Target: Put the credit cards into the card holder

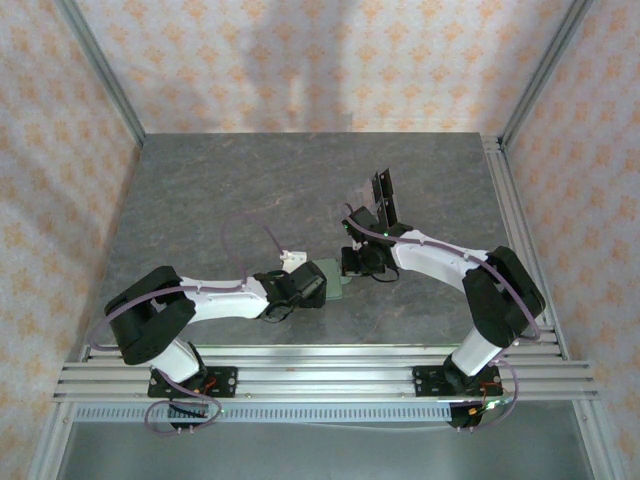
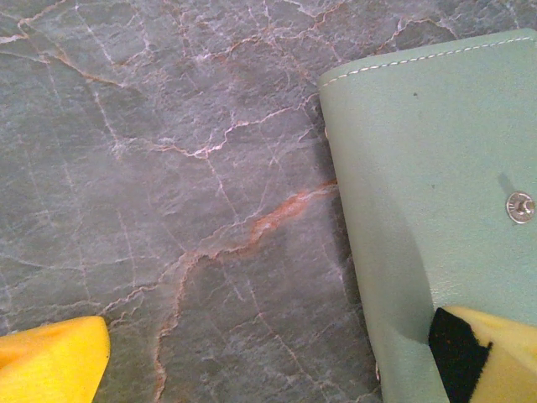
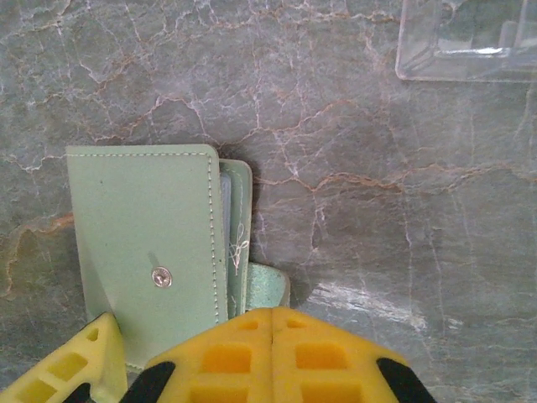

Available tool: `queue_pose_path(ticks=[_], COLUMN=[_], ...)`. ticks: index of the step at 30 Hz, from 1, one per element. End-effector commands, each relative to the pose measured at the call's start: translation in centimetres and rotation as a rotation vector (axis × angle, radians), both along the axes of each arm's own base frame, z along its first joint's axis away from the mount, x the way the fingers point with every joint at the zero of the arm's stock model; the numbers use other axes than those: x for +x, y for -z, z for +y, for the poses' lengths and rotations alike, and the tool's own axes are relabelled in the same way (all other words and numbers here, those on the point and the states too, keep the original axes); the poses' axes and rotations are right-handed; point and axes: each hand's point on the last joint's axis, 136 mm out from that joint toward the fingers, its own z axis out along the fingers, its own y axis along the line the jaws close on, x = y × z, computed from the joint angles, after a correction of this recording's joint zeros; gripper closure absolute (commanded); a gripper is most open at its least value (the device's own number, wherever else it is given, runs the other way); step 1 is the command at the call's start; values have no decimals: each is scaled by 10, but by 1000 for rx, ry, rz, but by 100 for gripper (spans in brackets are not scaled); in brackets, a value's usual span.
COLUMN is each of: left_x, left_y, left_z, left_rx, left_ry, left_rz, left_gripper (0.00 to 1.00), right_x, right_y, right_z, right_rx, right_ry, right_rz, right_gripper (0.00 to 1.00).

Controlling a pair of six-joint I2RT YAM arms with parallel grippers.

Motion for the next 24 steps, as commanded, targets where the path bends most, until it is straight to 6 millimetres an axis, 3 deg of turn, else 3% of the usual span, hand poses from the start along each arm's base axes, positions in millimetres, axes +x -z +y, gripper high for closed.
queue_pose_path(ticks=[1,4,9,17,24], left_x=[-13,-13,-13,-14,-14], left_y=[20,20,20,21,21], left_z=[18,19,18,19,19], left_rx=[83,85,83,85,85], left_ry=[-6,-7,-6,-5,-5], left_rz=[55,56,56,58,59], left_gripper=[0,0,0,0,0], right_x=[-2,-2,-2,-1,0], right_y=[7,7,6,-1,-6], right_z=[-7,-8,-8,-10,-9], right_rx=[-23,-26,-24,-23,-5], right_ry=[3,5,6,14,16], right_rz=[12,8,7,-7,-13], right_gripper=[85,85,95,90,100])
